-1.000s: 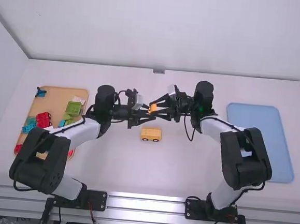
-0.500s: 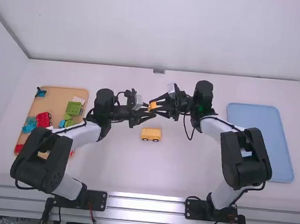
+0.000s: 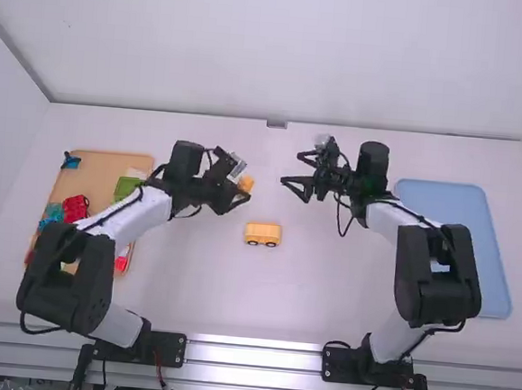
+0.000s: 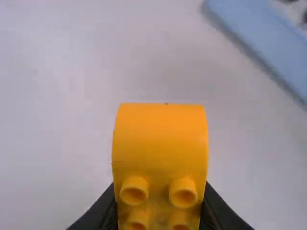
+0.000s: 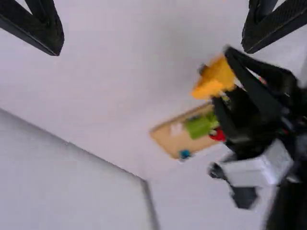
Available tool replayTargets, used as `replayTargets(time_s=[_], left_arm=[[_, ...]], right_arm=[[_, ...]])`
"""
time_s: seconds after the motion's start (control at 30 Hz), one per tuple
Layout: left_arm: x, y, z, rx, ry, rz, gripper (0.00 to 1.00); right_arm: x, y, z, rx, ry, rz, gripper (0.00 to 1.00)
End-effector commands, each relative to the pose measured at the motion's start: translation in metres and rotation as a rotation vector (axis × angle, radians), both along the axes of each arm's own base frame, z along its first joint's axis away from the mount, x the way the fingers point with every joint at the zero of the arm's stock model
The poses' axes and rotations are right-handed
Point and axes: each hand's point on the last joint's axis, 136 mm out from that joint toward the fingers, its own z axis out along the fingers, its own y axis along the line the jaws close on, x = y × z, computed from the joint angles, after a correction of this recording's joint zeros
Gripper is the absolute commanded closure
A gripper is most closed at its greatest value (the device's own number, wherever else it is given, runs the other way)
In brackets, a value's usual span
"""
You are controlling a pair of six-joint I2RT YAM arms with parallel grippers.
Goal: Assemble lego blocks to make yellow taxi
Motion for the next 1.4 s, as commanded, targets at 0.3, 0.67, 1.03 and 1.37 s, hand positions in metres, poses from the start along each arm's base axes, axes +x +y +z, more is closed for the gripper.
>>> replayTargets(time_s=[0.3, 0.67, 1.03, 1.37], left_arm=[[-0.024, 0.05, -0.038, 0.499, 0.154, -0.29, 0.98], [-0.066, 0.043, -0.093, 0.711, 0.051, -0.932, 0.98], [-0.052, 0.074, -0.13, 0.876, 0.069, -0.718, 0.98], [-0.056, 0.064, -0.136, 0.83, 0.021, -0.771, 0.37]], right_arm=[[0.005, -0.028, 0.013, -0.143, -0.004, -0.123, 0.01], [-0.001, -0.041, 0.022, -0.173, 0.002, -0.124, 0.02], [0.003, -0.028, 0.016, -0.232, -0.022, -0.152, 0.01], [0.004, -0.026, 0.018, -0.234, -0.036, -0.153, 0.01]])
